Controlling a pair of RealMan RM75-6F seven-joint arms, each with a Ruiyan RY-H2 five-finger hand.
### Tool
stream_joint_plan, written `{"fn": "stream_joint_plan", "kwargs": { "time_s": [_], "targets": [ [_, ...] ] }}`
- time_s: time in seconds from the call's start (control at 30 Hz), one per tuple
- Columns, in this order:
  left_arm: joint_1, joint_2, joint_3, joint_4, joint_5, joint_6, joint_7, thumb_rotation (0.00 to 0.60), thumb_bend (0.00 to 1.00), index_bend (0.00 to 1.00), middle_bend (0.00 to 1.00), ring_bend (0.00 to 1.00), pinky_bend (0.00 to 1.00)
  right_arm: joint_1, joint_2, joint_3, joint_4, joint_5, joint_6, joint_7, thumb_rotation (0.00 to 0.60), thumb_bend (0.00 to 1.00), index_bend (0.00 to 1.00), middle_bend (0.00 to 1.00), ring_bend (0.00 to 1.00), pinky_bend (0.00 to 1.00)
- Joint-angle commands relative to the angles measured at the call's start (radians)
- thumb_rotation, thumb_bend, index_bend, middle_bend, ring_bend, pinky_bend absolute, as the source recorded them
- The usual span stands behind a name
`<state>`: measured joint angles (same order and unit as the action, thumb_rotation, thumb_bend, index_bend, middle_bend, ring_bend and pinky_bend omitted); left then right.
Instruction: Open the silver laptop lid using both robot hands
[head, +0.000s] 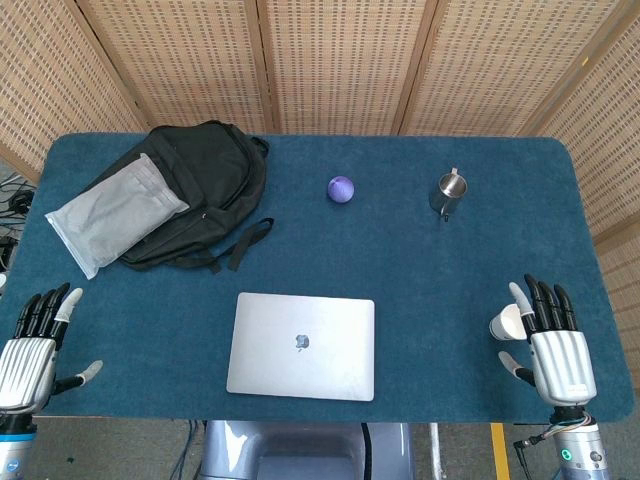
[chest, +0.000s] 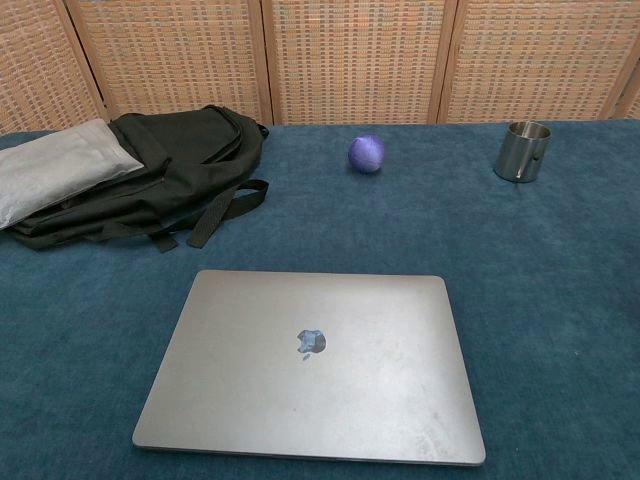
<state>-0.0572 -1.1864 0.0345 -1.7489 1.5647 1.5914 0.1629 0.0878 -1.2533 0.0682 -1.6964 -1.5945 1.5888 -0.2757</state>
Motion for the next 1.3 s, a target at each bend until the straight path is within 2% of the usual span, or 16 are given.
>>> {"fn": "stream_joint_plan", "kwargs": {
  "time_s": [0.03,0.23,0.43,0.47,0.57,0.7,1.0,1.07,1.3],
  "targets": [
    [-0.001,0.001,-0.001,0.001,-0.003,-0.010,-0.005,0.600,0.00,0.00,0.00,0.00,0.00,0.000,0.001,0.001,-0.001,0.002,-0.002,0.001,0.600,0.00,0.00,0.00,0.00,0.00],
    [-0.001,0.006,0.007,0.008,0.017,-0.025,-0.013,0.600,0.00,0.00,0.00,0.00,0.00,-0.002,0.000,0.005,0.000,0.004,-0.002,0.000,0.600,0.00,0.00,0.00,0.00,0.00],
    [-0.050,-0.019,0.029,0.055,0.134,-0.070,-0.073,0.600,0.00,0.00,0.00,0.00,0.00,0.001,0.005,0.012,-0.002,0.015,-0.012,0.010,0.600,0.00,0.00,0.00,0.00,0.00],
    [-0.079,-0.040,0.031,0.079,0.189,-0.087,-0.088,0.600,0.00,0.00,0.00,0.00,0.00,0.001,0.006,0.012,-0.001,0.017,-0.014,0.014,0.600,0.00,0.00,0.00,0.00,0.00],
    [-0.126,-0.080,0.030,0.135,0.253,-0.119,-0.103,0.600,0.00,0.00,0.00,0.00,0.00,0.002,0.008,0.013,-0.001,0.018,-0.017,0.019,0.600,0.00,0.00,0.00,0.00,0.00],
    [-0.219,-0.141,0.025,0.201,0.326,-0.213,-0.105,0.600,0.00,0.00,0.00,0.00,0.00,0.004,0.009,0.014,-0.002,0.020,-0.022,0.020,0.600,0.00,0.00,0.00,0.00,0.00],
    [-0.394,-0.280,0.032,0.271,0.408,-0.388,-0.157,0.600,0.00,0.00,0.00,0.00,0.00,0.006,0.004,0.015,-0.001,0.023,-0.029,0.008,0.600,0.00,0.00,0.00,0.00,0.00],
    [-0.444,-0.360,0.033,0.297,0.425,-0.451,-0.155,0.600,0.00,0.00,0.00,0.00,0.00,0.008,0.002,0.016,0.004,0.029,-0.036,0.011,0.600,0.00,0.00,0.00,0.00,0.00],
    [-0.502,-0.450,0.035,0.334,0.415,-0.527,-0.106,0.600,0.02,0.00,0.00,0.00,0.00,0.010,0.001,0.018,0.007,0.034,-0.040,0.013,0.600,0.00,0.00,0.00,0.00,0.00]
  ]
}}
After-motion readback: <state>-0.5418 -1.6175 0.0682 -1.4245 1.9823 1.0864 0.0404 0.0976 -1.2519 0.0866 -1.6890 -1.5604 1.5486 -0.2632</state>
